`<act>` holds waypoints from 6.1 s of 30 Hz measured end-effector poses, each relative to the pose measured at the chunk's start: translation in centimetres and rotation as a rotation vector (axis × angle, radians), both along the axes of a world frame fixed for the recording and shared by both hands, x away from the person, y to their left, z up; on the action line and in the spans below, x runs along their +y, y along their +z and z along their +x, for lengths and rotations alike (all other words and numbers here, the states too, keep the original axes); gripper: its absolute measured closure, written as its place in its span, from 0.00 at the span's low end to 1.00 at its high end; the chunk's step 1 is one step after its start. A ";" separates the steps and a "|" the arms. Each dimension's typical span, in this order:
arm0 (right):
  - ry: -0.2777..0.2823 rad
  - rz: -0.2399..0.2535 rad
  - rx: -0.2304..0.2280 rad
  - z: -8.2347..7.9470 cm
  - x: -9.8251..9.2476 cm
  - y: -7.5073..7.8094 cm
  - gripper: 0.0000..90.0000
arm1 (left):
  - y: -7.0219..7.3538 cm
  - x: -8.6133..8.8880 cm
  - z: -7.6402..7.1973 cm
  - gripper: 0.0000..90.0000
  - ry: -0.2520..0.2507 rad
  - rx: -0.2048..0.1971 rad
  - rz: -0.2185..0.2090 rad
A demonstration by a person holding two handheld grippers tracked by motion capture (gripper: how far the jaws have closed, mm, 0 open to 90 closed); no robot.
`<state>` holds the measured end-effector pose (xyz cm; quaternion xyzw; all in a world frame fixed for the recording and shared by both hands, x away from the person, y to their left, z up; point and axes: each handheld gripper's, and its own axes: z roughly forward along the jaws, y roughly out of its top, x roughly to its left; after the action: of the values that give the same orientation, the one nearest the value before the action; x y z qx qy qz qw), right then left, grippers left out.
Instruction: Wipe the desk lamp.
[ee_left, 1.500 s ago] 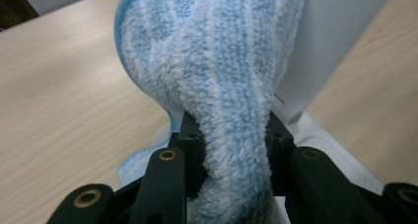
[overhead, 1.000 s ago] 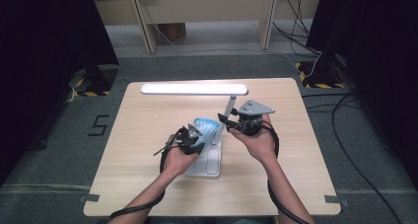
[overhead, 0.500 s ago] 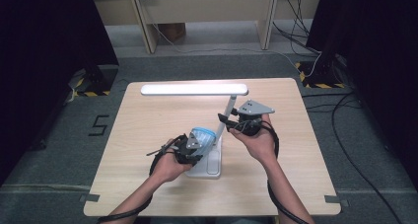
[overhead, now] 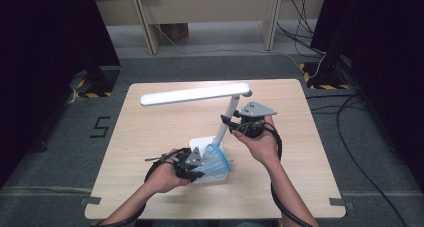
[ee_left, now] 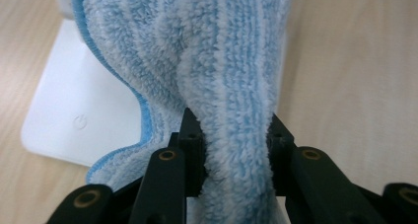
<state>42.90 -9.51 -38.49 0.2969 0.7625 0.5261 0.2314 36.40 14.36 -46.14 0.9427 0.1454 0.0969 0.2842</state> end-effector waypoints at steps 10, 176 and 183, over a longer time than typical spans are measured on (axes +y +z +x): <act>-0.023 -0.007 0.005 -0.2 0.2 0.0 0.69 | 0.0 -0.2 -1.0 0.75 -0.102 0.019 0.002; -0.117 -0.237 0.462 -4.5 -1.9 -11.8 1.00 | -3.9 2.5 1.2 0.96 0.435 0.014 -0.120; -0.106 -0.246 0.471 -6.0 -1.8 -11.8 1.00 | -3.9 2.4 1.8 0.96 0.450 -0.004 -0.102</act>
<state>36.88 -11.30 -50.33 0.4202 0.8369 0.3334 0.1092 38.20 16.74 -50.01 0.8706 0.3562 0.1523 0.3031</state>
